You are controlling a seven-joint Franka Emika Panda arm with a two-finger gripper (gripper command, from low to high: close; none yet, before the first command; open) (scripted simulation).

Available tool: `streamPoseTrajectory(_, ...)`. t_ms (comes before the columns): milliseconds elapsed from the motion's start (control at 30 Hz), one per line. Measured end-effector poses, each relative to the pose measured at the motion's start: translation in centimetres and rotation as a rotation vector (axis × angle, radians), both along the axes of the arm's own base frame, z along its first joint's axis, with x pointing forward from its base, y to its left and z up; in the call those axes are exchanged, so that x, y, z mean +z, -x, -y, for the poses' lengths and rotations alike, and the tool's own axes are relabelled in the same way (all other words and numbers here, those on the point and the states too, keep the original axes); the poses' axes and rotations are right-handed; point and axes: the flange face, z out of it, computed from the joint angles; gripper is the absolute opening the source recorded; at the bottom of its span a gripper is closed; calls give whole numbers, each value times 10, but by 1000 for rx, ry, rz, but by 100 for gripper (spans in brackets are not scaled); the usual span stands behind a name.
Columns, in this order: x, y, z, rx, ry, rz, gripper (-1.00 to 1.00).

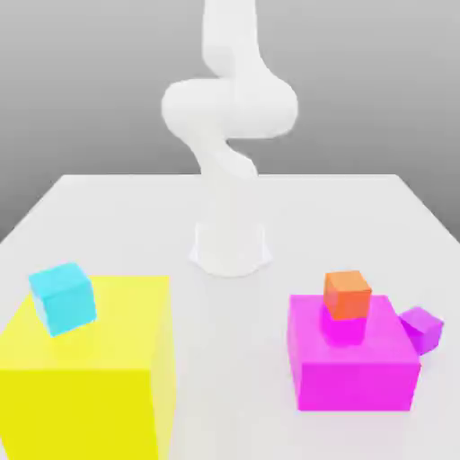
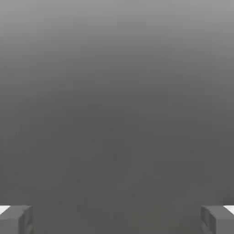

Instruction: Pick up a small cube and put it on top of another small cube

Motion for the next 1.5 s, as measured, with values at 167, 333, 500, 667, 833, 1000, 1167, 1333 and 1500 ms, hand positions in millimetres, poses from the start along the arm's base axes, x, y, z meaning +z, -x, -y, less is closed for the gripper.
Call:
streamPoseTrajectory(167,-68,-36,75,-5,111,-124,0)
streamPoseTrajectory(333,-148,-47,153,15,193,-266,0)
streamPoseTrajectory(500,-243,-34,218,70,238,-421,0)
streamPoseTrajectory(667,-364,-4,242,203,235,-586,0)
streamPoseTrajectory(833,-484,35,190,459,194,-734,0)
streamPoseTrajectory(1000,-522,64,191,424,128,-772,0)
streamPoseTrajectory(1167,-566,66,191,421,127,-776,-100)
streamPoseTrajectory(1333,-567,67,191,422,124,-777,-100)
streamPoseTrajectory(1500,-546,65,192,421,124,-775,-100)
